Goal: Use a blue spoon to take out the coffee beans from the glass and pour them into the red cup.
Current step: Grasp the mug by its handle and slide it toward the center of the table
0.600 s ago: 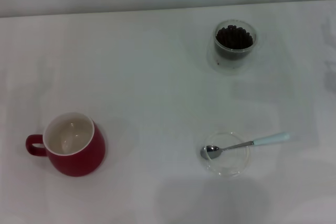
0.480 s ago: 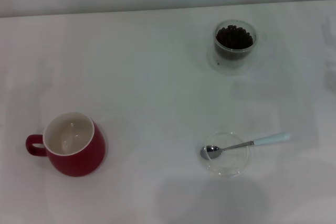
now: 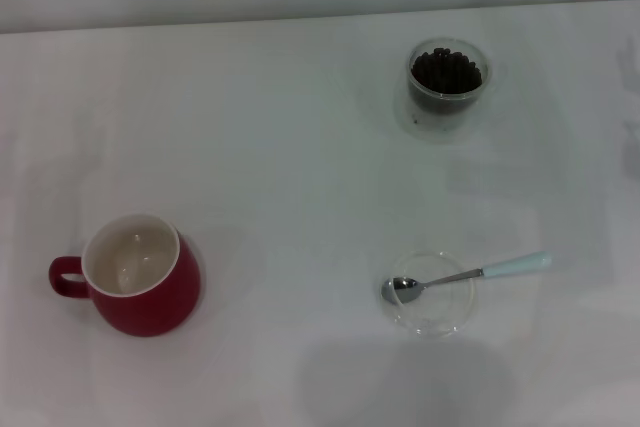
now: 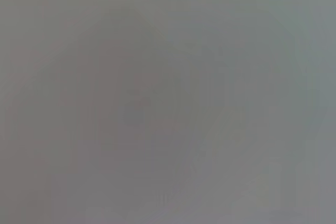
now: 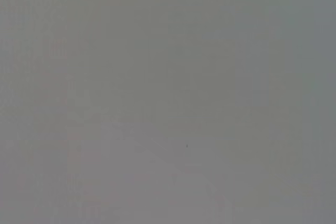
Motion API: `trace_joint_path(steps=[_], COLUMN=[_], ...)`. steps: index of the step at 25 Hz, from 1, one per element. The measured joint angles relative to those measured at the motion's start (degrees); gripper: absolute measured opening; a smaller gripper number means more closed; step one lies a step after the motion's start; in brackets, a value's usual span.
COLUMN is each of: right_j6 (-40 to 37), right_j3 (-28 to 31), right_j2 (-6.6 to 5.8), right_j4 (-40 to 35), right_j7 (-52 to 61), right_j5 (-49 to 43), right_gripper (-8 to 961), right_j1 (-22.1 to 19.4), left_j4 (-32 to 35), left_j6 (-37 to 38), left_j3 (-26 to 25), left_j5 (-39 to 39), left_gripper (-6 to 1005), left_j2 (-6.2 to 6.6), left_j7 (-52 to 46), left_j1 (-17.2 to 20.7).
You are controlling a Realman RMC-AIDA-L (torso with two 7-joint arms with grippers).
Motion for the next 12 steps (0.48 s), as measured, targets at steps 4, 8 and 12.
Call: trace_joint_path(steps=[4,8,12], right_j6=[-0.2,-0.2,-0.2], right_j3=[-0.2,-0.4,-0.4], right_j2=[0.0,-0.04,-0.06], right_j4=[0.0,0.0,0.0], right_j7=[-0.1,-0.1,-0.2], right_j5=[0.0,0.0,0.0], right_gripper=[799,799,799], right_j1=[0.0,0.0,0.0], left_j4=[0.1,0.9,2.5], left_j6=[0.1,0.6,0.8], left_j3=[0.0,0.0,0.1], left_j5=[0.0,-0.2,0.1], left_gripper=[891,890,890], left_j2=[-0.07,-0.27,-0.16], left_j7=[-0.2,0.0,-0.4], left_j1=[0.2,0.7,1.6])
